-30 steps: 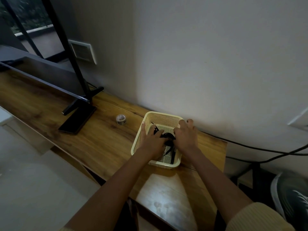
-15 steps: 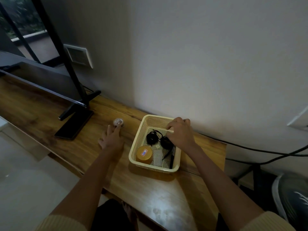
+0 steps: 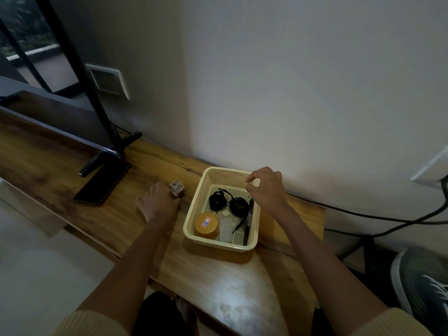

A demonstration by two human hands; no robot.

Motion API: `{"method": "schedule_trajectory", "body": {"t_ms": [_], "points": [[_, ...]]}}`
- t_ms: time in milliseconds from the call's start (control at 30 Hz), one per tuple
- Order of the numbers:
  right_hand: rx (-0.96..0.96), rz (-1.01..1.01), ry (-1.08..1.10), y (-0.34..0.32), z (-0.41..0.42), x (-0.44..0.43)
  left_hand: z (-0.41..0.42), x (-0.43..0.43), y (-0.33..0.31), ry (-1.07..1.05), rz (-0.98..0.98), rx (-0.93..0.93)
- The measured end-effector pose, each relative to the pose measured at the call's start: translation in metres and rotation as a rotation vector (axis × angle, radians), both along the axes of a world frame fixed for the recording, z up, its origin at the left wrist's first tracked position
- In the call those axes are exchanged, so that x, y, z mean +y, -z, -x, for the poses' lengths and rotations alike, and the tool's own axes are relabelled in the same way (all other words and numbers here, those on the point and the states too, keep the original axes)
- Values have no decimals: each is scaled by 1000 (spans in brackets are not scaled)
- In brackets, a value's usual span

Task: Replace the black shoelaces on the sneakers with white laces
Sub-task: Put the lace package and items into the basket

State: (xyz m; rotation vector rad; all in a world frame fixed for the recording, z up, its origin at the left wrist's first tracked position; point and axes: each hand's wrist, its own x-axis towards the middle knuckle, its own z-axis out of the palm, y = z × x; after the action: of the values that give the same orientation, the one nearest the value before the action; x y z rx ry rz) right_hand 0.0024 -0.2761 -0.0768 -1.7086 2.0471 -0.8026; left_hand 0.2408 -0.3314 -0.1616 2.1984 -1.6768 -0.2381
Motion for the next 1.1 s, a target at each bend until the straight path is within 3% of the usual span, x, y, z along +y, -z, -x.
{"method": "schedule_trajectory", "body": {"t_ms": [100, 233, 433, 567, 700, 967, 1100], "points": [[7, -5, -1, 0, 1, -1, 8, -4, -7, 93, -41, 87], [1, -7, -7, 1, 0, -1, 15, -5, -10, 268, -75, 3], [-21, 4, -13, -1, 0, -2, 27, -1, -32, 88, 124, 277], [-240, 75, -22, -6, -5, -3, 57, 6, -67, 209, 295, 383], [-513, 31, -128, -19, -12, 0, 87, 21, -76, 512, 261, 564], [-284, 97, -105, -8, -17, -9, 97, 26, -70, 589, 320, 518], [150, 140, -21, 8, -2, -16, 77, 18, -68, 401, 230, 316]]}}
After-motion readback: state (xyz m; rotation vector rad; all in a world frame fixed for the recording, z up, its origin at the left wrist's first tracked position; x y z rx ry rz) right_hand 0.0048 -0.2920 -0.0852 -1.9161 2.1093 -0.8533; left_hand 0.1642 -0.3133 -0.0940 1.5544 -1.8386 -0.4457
